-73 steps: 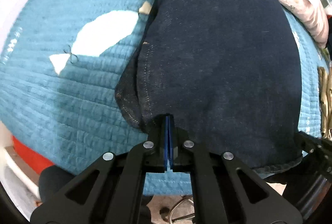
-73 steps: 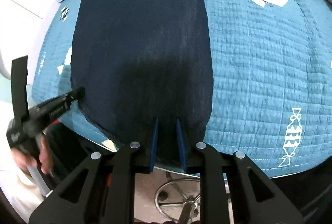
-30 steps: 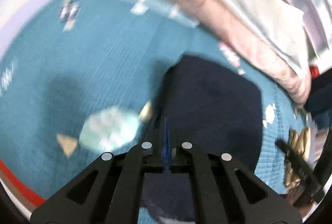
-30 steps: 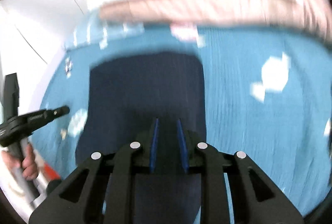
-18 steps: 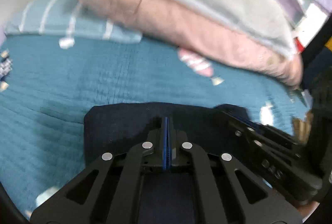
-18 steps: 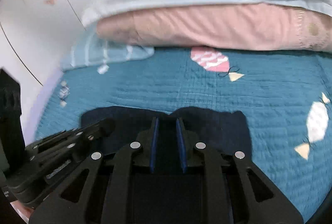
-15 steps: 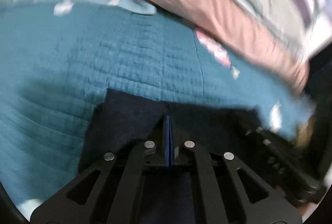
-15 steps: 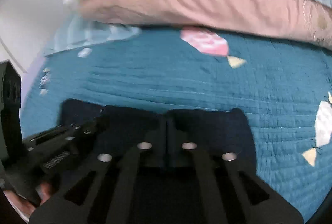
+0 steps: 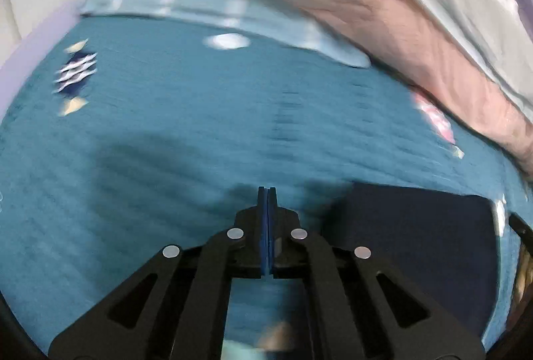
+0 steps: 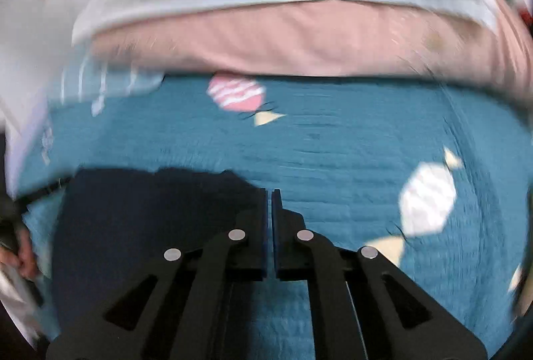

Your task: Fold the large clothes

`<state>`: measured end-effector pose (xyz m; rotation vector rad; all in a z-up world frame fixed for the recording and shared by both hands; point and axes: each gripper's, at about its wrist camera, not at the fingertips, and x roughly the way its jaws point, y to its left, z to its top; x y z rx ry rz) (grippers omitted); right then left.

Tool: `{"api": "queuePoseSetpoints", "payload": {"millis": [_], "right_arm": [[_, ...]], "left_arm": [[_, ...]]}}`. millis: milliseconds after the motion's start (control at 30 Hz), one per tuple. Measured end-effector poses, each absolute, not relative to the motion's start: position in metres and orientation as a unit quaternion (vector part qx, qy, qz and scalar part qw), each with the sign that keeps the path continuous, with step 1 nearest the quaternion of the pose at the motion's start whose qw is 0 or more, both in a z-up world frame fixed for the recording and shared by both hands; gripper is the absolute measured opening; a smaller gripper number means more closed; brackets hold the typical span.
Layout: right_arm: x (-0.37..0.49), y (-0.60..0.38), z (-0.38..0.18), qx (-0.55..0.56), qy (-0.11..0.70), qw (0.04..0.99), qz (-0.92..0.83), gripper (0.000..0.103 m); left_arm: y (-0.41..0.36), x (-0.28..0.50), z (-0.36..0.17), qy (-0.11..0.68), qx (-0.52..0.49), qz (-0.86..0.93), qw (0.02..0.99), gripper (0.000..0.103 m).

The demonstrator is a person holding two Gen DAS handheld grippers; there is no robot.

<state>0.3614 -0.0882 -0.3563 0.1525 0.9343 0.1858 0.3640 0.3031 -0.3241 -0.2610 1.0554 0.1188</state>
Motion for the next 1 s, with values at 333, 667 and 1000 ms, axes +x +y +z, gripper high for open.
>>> {"api": "queuePoseSetpoints", "payload": {"millis": [333, 667, 1000], "right_arm": [[0.356, -0.038, -0.345, 0.083, 0.439, 0.883, 0.145, 0.003], [0.408, 0.015, -0.413, 0.069, 0.479, 0.861, 0.156, 0.000], [0.399, -0.024, -0.367, 0.094, 0.529, 0.833, 0.134, 0.000]], "left_arm": [[0.229, 0.347, -0.294, 0.469, -0.107, -0.051, 0.875, 0.001], [0.215, 0.407, -0.363, 0.483, -0.197, -0.103, 0.847, 0.003], [0.238, 0.404, -0.336, 0.515, -0.168, -0.086, 0.836, 0.002]]}}
